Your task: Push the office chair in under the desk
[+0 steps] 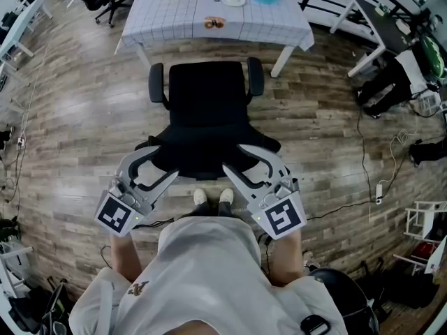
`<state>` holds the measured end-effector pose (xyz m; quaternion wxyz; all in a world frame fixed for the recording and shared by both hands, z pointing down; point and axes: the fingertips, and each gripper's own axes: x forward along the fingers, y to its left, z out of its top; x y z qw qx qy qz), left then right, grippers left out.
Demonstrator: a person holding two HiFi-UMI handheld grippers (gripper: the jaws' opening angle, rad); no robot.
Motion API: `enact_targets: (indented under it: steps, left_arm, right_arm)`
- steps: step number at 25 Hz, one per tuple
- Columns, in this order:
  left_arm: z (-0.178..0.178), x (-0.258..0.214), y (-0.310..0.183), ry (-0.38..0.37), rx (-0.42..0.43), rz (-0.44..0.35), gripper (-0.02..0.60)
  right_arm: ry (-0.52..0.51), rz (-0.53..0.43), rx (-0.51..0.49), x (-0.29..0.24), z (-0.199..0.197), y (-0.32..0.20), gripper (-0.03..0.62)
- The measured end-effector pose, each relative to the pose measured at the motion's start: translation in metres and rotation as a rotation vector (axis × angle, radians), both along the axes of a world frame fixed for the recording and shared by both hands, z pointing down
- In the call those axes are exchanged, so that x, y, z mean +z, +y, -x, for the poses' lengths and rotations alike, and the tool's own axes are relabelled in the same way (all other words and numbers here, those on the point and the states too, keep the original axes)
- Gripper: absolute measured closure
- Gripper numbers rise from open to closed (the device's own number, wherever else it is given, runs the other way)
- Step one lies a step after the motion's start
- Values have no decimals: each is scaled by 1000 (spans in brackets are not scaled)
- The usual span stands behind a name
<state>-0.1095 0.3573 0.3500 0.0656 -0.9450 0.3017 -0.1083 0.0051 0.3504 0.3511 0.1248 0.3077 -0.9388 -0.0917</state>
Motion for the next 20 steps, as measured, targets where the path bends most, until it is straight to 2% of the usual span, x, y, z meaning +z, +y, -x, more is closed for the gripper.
enact_targets:
  steps: [4, 8, 10, 14, 16, 20]
  left_arm:
    - [-5, 10, 3, -69, 44, 12, 330]
    - [-10, 15, 6, -98, 79, 31, 299]
    - [-12, 18, 7, -112, 89, 37, 288]
    - [-14, 25, 7, -149, 96, 51, 266]
    - [-16, 29, 7, -171, 100, 64, 257]
    - [-18, 37, 5, -214, 102, 57, 241]
  right_arm:
    - [22, 3, -44, 4, 1, 4, 413]
    - [46, 21, -76, 9, 0, 9, 410]
    - [66, 27, -95, 13, 0, 12, 359]
    - [99, 33, -127, 19, 1, 15, 359]
    - [128, 43, -152, 23, 2, 18, 309]
    - [166, 42, -180, 31, 5, 18, 309]
